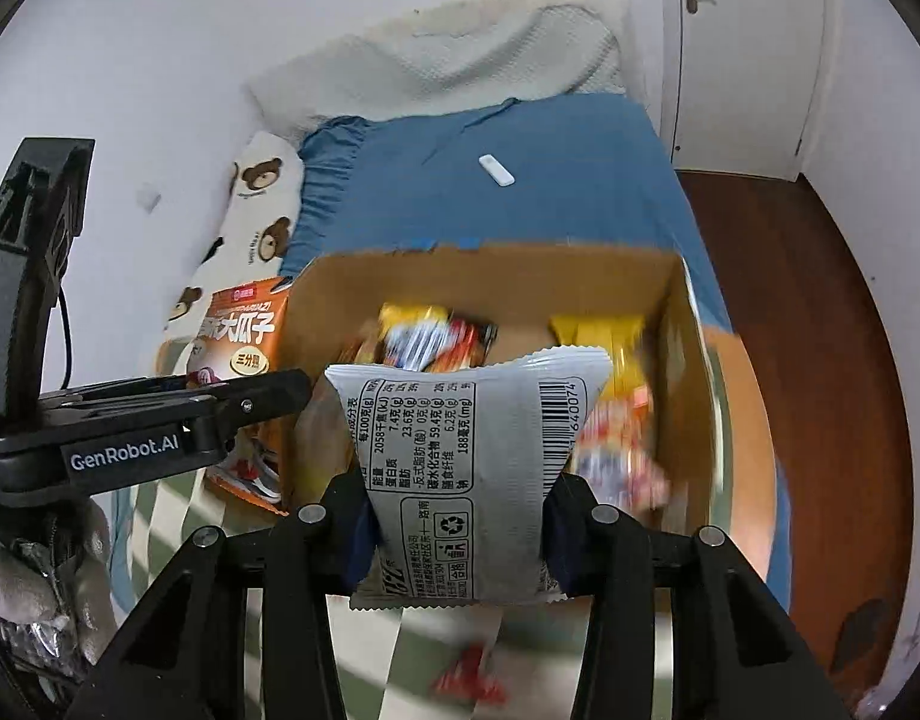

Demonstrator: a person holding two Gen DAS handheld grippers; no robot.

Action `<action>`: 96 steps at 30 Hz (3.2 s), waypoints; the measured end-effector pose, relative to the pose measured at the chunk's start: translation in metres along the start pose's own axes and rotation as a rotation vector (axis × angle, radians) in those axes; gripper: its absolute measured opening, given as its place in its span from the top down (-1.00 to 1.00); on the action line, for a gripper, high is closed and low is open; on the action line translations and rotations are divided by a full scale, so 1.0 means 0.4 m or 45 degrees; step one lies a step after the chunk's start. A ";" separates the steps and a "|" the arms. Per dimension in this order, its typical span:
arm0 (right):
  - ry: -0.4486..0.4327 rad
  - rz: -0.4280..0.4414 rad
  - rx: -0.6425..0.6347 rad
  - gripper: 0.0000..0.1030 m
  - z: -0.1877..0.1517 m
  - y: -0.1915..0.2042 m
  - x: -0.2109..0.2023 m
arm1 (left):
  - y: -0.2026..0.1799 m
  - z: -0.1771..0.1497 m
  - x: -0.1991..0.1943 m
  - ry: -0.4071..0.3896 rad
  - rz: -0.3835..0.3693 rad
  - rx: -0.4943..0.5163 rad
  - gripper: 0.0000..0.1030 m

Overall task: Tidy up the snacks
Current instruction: 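Carry seed bag and white bun into the box with both tools, release, then move both tools back over the last two candies on the mat, then grasp the small white candy with left tool while right tool grasps red candy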

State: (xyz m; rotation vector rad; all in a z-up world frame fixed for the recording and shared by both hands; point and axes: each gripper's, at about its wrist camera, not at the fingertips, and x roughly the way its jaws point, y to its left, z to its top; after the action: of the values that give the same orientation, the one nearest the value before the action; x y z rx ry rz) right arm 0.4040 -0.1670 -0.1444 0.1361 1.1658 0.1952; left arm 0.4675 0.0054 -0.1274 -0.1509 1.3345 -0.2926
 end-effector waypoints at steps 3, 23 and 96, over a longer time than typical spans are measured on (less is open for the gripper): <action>0.081 -0.024 -0.001 0.09 0.106 -0.011 0.102 | 0.015 0.093 0.093 0.089 0.053 0.013 -0.01; 0.478 -0.173 0.051 -0.95 0.194 -0.111 0.430 | 0.079 0.148 0.348 0.292 0.178 0.043 -0.84; 0.160 -0.122 0.189 -0.13 -0.503 0.001 0.191 | 0.132 -0.517 0.146 -0.056 0.262 -0.059 -0.84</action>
State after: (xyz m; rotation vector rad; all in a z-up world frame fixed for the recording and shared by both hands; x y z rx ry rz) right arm 0.2474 -0.1484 -0.2911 0.2003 1.3089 0.0322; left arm 0.2854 0.0506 -0.2443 -0.0579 1.3021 -0.0843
